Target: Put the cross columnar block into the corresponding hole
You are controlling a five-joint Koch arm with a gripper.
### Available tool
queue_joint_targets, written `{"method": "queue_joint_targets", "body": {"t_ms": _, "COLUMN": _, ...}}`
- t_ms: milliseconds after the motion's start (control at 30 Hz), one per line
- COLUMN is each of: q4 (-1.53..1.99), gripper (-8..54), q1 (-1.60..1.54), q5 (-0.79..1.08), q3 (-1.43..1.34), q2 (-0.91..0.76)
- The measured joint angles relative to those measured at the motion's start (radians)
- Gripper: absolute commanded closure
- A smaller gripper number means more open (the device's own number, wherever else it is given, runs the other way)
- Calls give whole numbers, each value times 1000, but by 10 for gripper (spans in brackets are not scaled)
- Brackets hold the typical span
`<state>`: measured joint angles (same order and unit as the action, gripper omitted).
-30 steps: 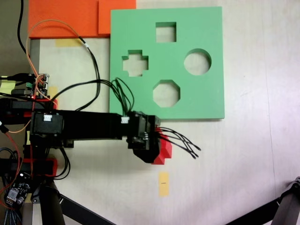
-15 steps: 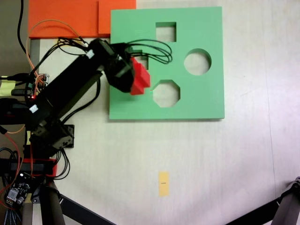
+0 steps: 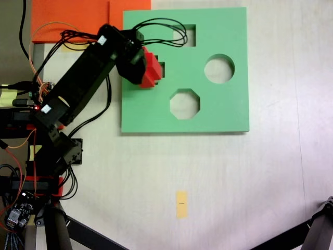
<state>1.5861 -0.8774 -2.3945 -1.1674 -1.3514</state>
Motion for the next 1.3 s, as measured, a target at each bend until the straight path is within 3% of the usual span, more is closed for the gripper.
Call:
{"method": "queue_joint_targets", "body": {"t_ms": 633, "q4": -67, "gripper": 233, "q1": -49, "q5": -58, "q3": -2, "q2": 112}}
{"method": "queue_joint_targets", "body": {"t_ms": 800, "q4": -75, "gripper": 18, "q1": -46, "q5": -58, "q3": -6, "q2": 110}}
{"method": "queue_joint_targets", "body": {"t_ms": 900, "q4": -86, "gripper": -64, "q1": -49, "q5": -54, "q3": -5, "q2": 109}}
{"method": "queue_joint_targets", "body": {"t_ms": 1167, "q4": -101, "gripper": -66, "q1": -18, "q5": 51, "q3": -5, "q2": 104}}
{"method": "queue_joint_targets", "body": {"t_ms": 1300, "q4": -94, "gripper": -66, "q1": -3, "q5": 189, "q3": -5, "q2": -18}}
